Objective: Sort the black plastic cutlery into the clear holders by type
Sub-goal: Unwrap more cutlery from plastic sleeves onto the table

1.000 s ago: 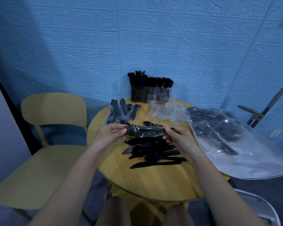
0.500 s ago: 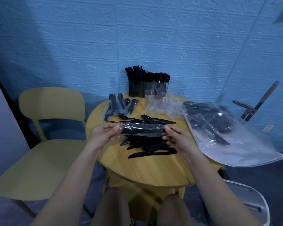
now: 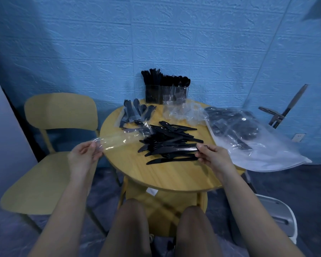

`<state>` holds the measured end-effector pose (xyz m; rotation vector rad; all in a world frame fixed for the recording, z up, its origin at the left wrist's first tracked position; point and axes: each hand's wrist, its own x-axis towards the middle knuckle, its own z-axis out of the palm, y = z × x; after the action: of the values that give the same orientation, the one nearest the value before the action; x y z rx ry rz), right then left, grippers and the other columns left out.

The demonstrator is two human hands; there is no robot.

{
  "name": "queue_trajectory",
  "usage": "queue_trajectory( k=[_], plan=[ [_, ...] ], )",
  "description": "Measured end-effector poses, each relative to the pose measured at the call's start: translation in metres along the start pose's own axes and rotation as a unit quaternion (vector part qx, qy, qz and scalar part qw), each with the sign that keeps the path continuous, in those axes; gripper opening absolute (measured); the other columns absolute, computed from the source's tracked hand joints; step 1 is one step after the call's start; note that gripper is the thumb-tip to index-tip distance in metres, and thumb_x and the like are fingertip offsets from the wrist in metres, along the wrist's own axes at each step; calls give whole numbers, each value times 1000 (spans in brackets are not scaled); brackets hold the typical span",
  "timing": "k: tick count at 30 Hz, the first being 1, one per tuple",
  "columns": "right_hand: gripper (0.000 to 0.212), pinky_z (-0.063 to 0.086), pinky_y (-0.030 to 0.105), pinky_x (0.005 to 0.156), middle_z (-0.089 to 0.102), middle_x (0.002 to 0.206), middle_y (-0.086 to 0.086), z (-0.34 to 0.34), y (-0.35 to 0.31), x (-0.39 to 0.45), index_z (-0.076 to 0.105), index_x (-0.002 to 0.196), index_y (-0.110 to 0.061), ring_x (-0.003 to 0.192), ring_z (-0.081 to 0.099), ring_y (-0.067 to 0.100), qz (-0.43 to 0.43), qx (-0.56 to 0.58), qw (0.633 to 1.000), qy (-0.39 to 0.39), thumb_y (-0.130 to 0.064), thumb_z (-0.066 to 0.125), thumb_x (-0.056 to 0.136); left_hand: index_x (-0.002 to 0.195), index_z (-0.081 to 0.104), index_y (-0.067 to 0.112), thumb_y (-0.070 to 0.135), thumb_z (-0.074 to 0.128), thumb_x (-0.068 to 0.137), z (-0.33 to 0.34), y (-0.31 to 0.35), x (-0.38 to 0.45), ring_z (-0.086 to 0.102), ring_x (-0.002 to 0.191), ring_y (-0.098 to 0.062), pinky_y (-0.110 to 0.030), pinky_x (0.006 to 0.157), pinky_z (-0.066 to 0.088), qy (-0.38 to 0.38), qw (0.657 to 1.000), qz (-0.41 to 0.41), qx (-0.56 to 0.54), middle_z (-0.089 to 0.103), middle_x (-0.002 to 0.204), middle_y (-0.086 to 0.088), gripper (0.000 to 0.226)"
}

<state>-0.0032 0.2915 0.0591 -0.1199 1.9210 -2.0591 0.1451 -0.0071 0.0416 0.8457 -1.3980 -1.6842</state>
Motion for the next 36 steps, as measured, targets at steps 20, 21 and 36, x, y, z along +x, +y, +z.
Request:
queue_trajectory(
  k=[20, 21, 36],
  plan=[
    [25, 46, 10, 67, 66, 93, -8, 63, 2, 2, 66, 101, -21, 84, 59, 3, -156, -328, 932, -4, -42, 59, 90, 109, 50, 10, 0, 55, 92, 96, 0, -50, 70, 85, -16, -24, 75, 57, -180, 977, -78, -85, 61, 106, -14, 19],
    [24, 52, 19, 73, 67, 94, -7, 71, 1, 6, 66, 101, -22, 86, 62, 6, -144, -300, 943, -17, -42, 59, 90, 107, 49, 10, 0, 55, 93, 103, 1, -50, 70, 86, -16, -24, 76, 57, -185, 976, -76, -83, 61, 105, -13, 18],
    [4, 53, 37, 86, 69, 95, 4, 87, -33, 127, 65, 86, -18, 92, 66, 23, -99, -200, 974, 48, -14, 66, 87, 104, 56, 19, 18, 61, 91, 130, 19, 23, 59, 92, -10, -26, 77, 50, -237, 948, 78, 197, 61, 100, 8, 14]
  ],
)
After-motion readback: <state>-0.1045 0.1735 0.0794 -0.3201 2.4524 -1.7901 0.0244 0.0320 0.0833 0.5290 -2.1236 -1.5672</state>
